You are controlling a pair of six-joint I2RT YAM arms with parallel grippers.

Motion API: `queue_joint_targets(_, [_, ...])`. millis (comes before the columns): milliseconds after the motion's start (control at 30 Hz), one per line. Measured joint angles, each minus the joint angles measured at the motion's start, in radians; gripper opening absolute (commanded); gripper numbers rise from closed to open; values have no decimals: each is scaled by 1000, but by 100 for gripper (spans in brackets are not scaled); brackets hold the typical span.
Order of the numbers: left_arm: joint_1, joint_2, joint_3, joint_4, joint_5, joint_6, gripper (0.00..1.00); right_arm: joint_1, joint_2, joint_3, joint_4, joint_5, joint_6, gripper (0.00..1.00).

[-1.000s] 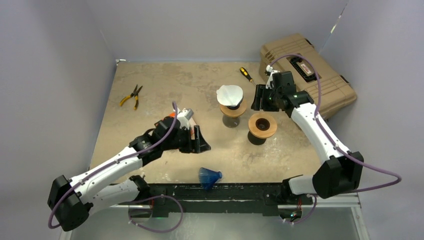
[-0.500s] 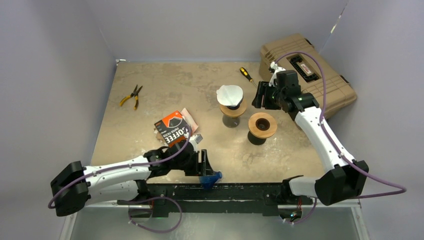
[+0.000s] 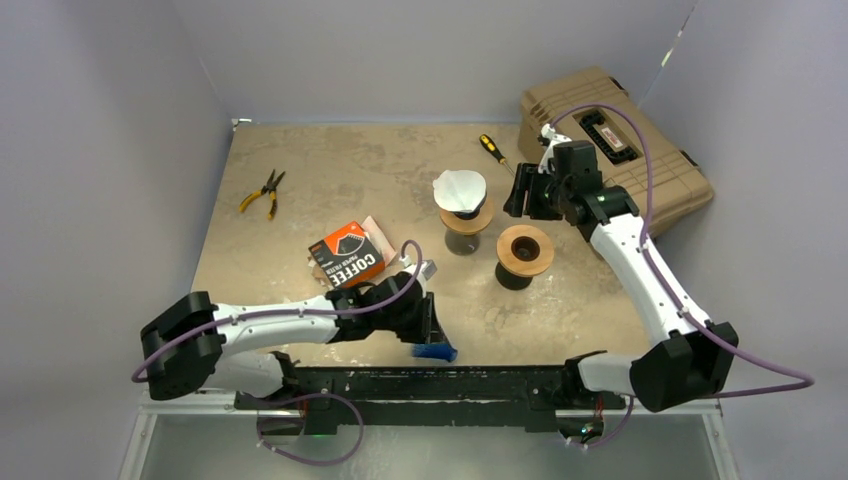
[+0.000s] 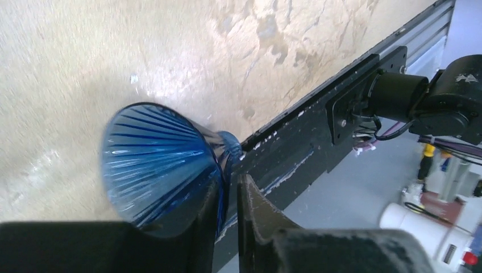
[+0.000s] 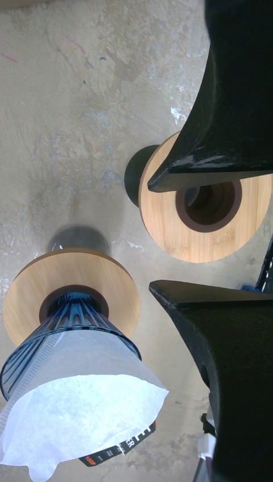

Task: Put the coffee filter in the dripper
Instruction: Pick up the coffee dripper from the center of the board.

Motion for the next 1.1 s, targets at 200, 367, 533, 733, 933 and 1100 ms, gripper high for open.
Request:
queue_joint_targets(200, [-2, 39, 163, -168, -69, 165, 0, 0, -23, 0, -10, -3, 4, 65])
queue_joint_targets(367, [-2, 50, 301, -311, -153, 353, 0, 0, -54, 2, -13, -20, 5, 69])
queue_joint_targets(533, [-2, 50, 413, -409, -223, 539, 0, 0, -86, 3, -13, -72, 7, 74])
queue_joint_targets(733, [-2, 46, 447, -453, -243, 782, 0, 0, -132, -6, 1, -167, 11, 80])
queue_joint_targets(933, [-2, -4, 444, -434, -192, 1036, 0, 0, -176, -63, 45, -272, 10, 83])
queue_joint_targets(1100, [-5, -58, 433, -363, -73, 1225, 0, 0, -175, -120, 76, -369, 2, 82])
